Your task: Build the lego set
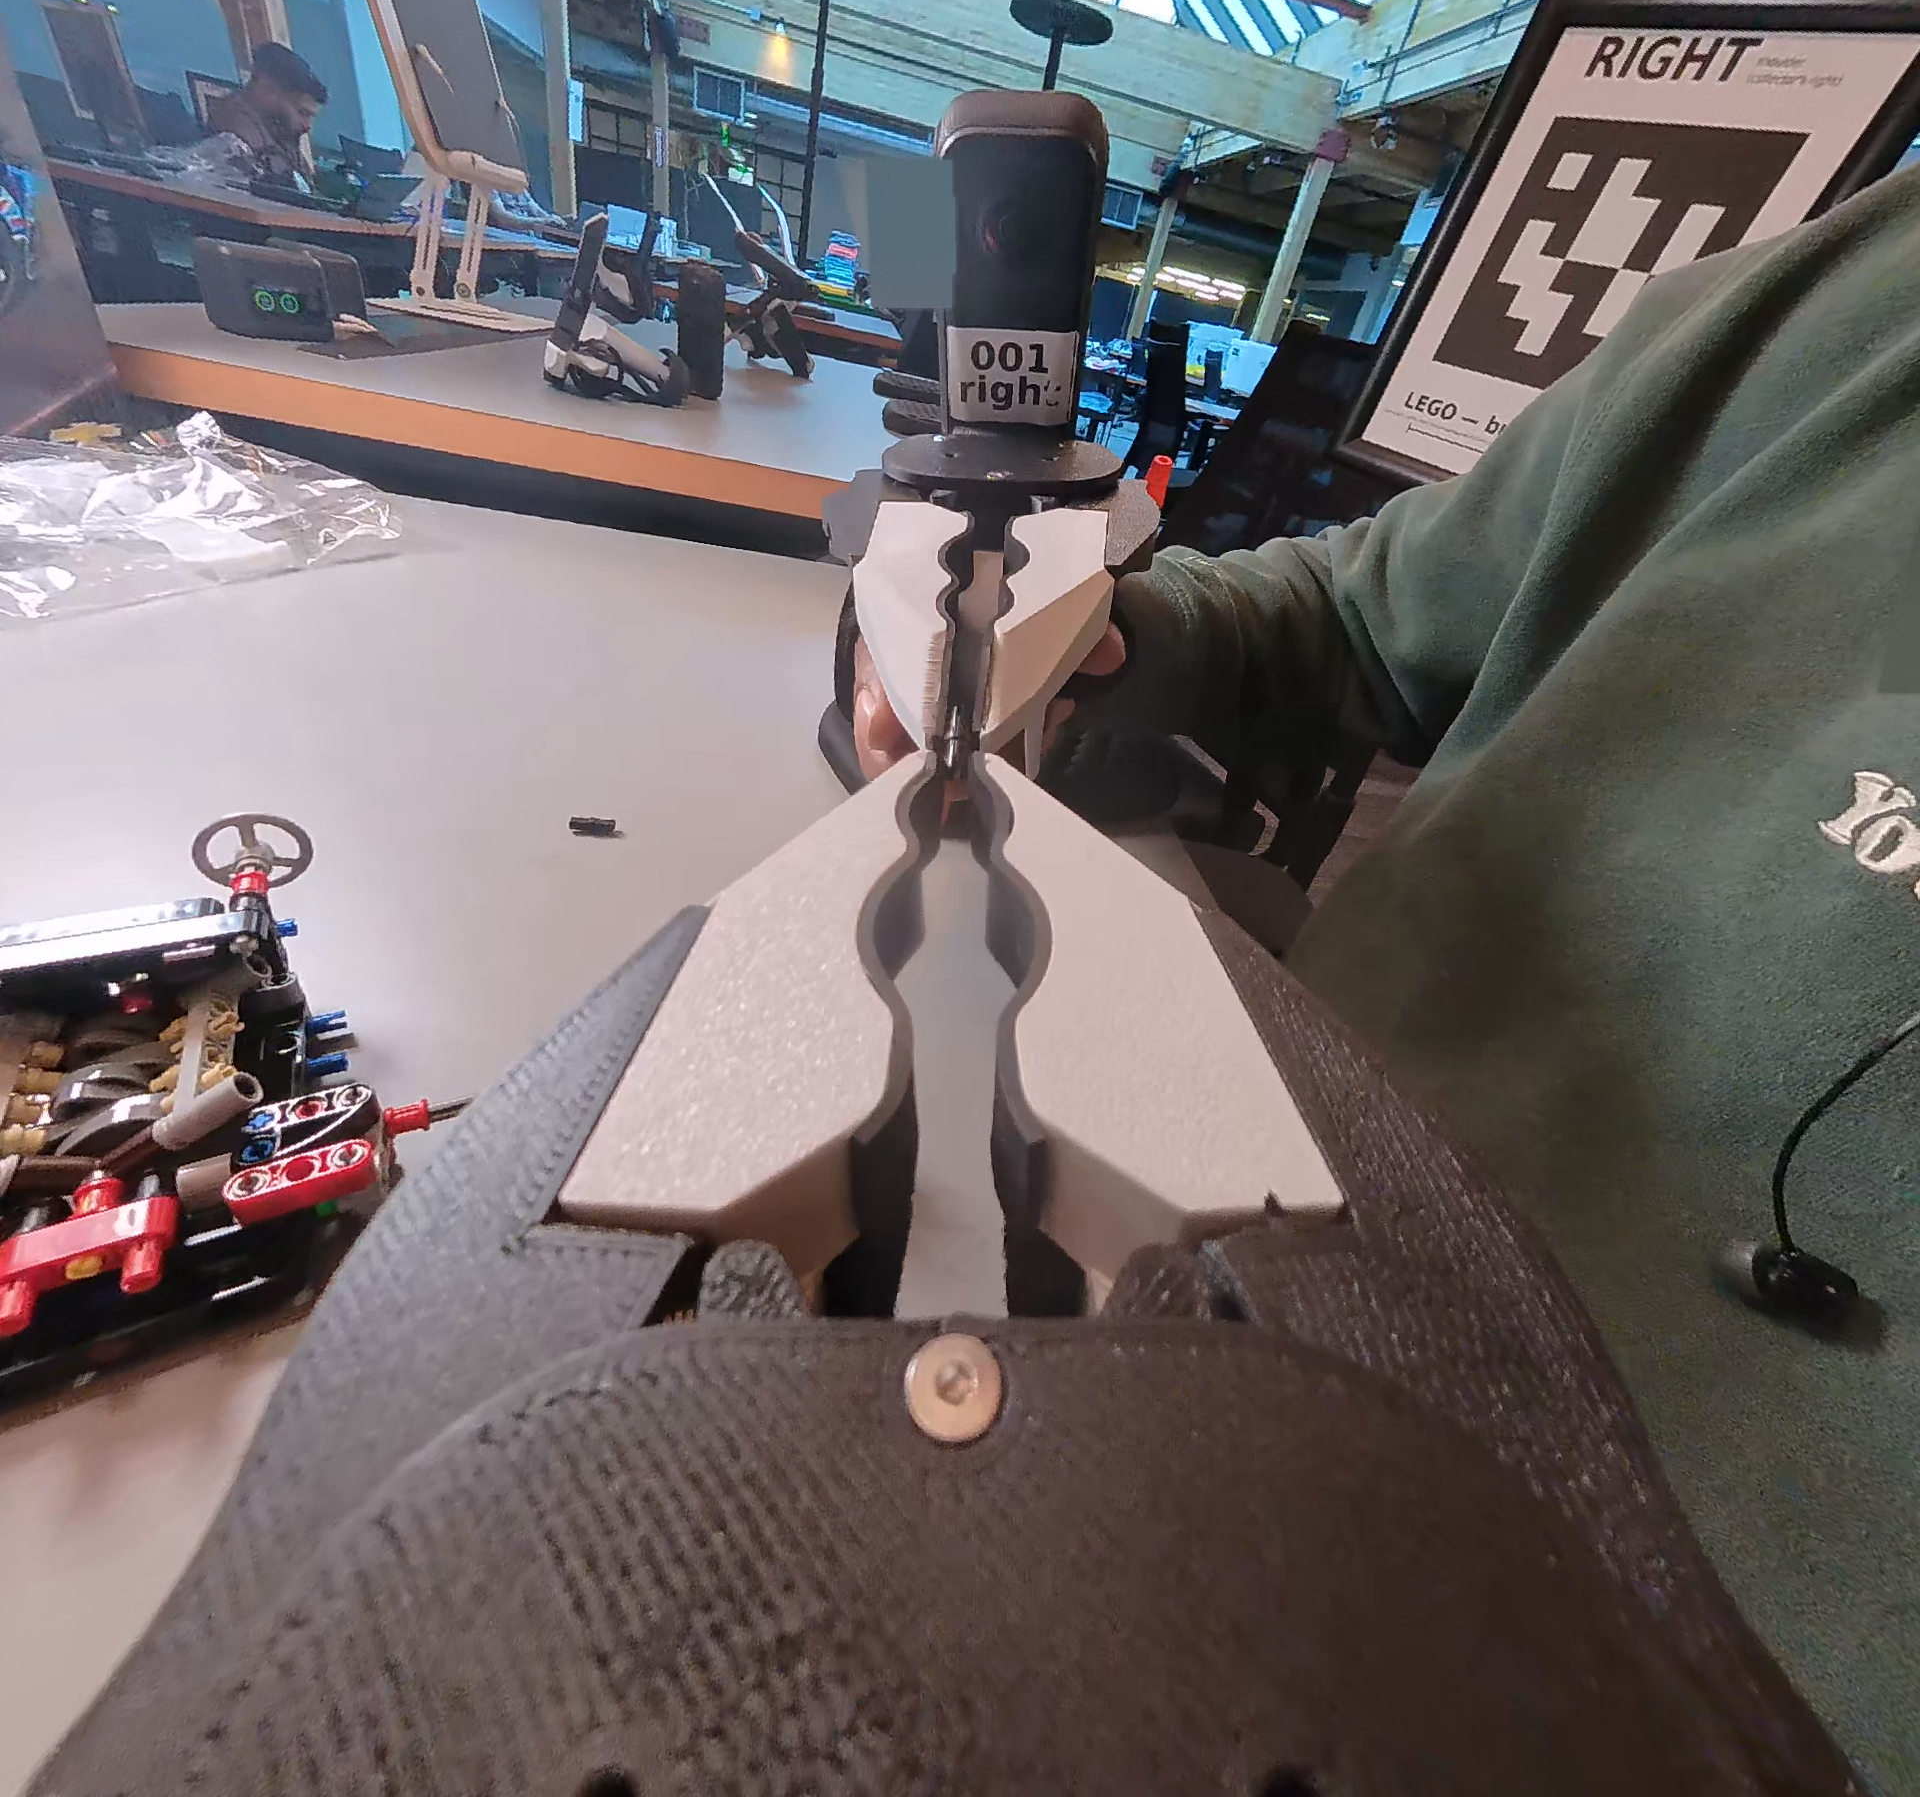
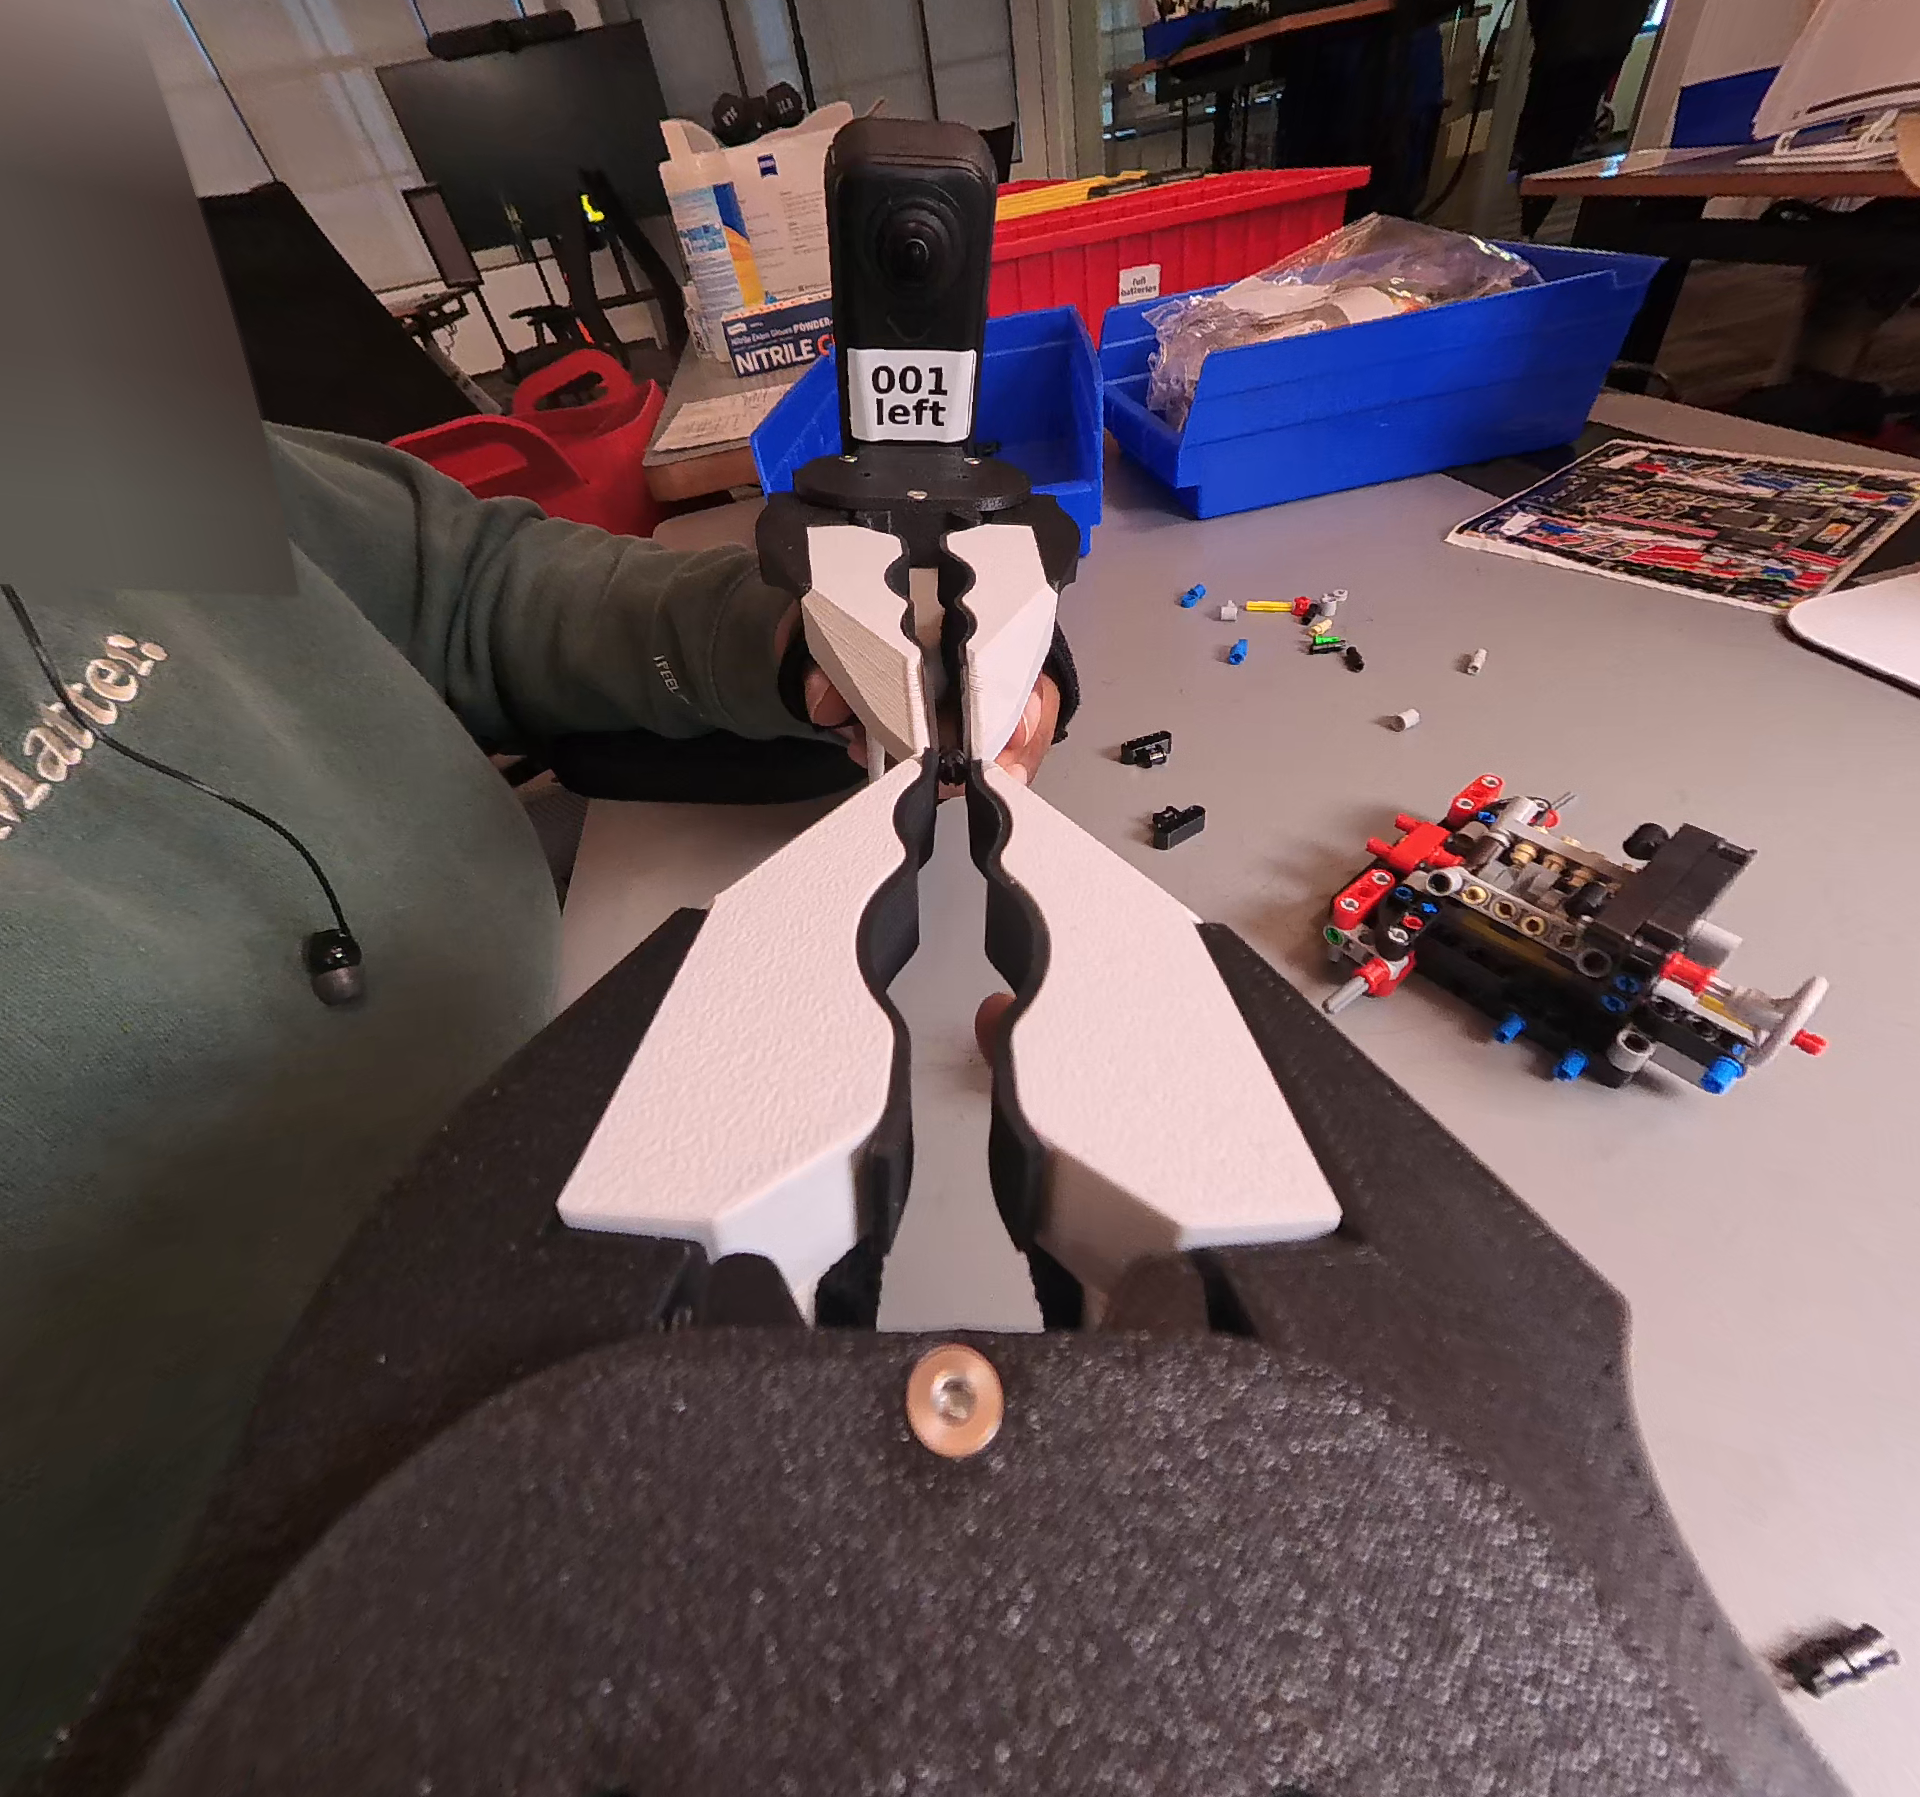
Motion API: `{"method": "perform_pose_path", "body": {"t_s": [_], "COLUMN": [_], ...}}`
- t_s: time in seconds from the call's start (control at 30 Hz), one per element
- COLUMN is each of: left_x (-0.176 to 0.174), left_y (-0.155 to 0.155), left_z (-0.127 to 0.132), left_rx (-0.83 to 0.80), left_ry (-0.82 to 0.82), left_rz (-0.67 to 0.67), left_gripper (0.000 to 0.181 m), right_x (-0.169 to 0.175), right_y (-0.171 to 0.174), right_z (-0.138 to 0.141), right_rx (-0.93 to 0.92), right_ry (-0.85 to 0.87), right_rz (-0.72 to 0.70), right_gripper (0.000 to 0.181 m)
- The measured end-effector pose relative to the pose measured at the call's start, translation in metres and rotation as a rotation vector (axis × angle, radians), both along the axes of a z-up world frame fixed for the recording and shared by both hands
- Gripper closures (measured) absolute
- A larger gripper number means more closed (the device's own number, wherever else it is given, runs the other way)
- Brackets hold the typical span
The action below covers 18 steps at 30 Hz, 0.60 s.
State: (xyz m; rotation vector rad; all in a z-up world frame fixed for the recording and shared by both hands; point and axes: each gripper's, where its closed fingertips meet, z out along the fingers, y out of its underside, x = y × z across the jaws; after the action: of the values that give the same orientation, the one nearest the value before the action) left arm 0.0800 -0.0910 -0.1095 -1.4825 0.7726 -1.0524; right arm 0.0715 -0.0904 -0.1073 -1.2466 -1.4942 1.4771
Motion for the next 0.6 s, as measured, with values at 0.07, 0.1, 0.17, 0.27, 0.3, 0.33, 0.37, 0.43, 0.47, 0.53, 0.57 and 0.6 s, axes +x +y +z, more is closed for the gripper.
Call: {"method": "perform_pose_path", "body": {"t_s": [0.07,0.1,0.17,0.27,0.3,0.33,0.37,0.43,0.47,0.53,0.57,0.6], "left_x": [0.0,0.0,0.0,0.001,0.001,0.001,0.001,0.0,0.0,-0.004,-0.008,-0.011], "left_y": [0.0,0.0,0.0,-0.001,-0.001,-0.001,0.0,0.001,0.003,0.008,0.012,0.017], "left_z": [0.0,0.0,0.0,0.0,0.0,-0.001,-0.002,-0.005,-0.008,-0.023,-0.036,-0.051], "left_rx": [0.003,0.004,0.006,0.008,0.007,0.005,0.003,0.001,-0.007,-0.035,-0.045,-0.048], "left_ry": [0.001,0.002,0.004,0.008,0.009,0.01,0.014,0.033,0.047,0.115,0.192,0.282], "left_rz": [0.002,0.001,0.002,0.002,0.002,0.001,0.004,0.013,0.015,0.025,0.045,0.06], "left_gripper": [0.179,0.179,0.179,0.179,0.179,0.179,0.179,0.178,0.178,0.166,0.161,0.158], "right_x": [0.0,0.0,0.0,0.0,0.0,0.0,0.0,0.0,-0.001,0.0,0.001,0.002], "right_y": [0.0,-0.001,-0.001,-0.001,-0.001,-0.002,-0.001,0.0,0.001,0.008,0.013,0.017], "right_z": [0.0,0.0,0.001,0.001,0.001,0.0,0.0,-0.004,-0.007,-0.017,-0.024,-0.033], "right_rx": [0.002,0.004,0.006,0.01,0.011,0.013,0.018,0.04,0.052,0.099,0.131,0.166], "right_ry": [0.001,0.001,0.001,0.002,0.001,-0.001,-0.008,-0.034,-0.057,-0.135,-0.191,-0.254], "right_rz": [0.0,0.001,0.0,0.0,-0.001,0.001,0.001,-0.005,-0.005,-0.02,-0.029,-0.028], "right_gripper": [0.177,0.177,0.177,0.177,0.177,0.178,0.178,0.178,0.178,0.178,0.178,0.178]}}
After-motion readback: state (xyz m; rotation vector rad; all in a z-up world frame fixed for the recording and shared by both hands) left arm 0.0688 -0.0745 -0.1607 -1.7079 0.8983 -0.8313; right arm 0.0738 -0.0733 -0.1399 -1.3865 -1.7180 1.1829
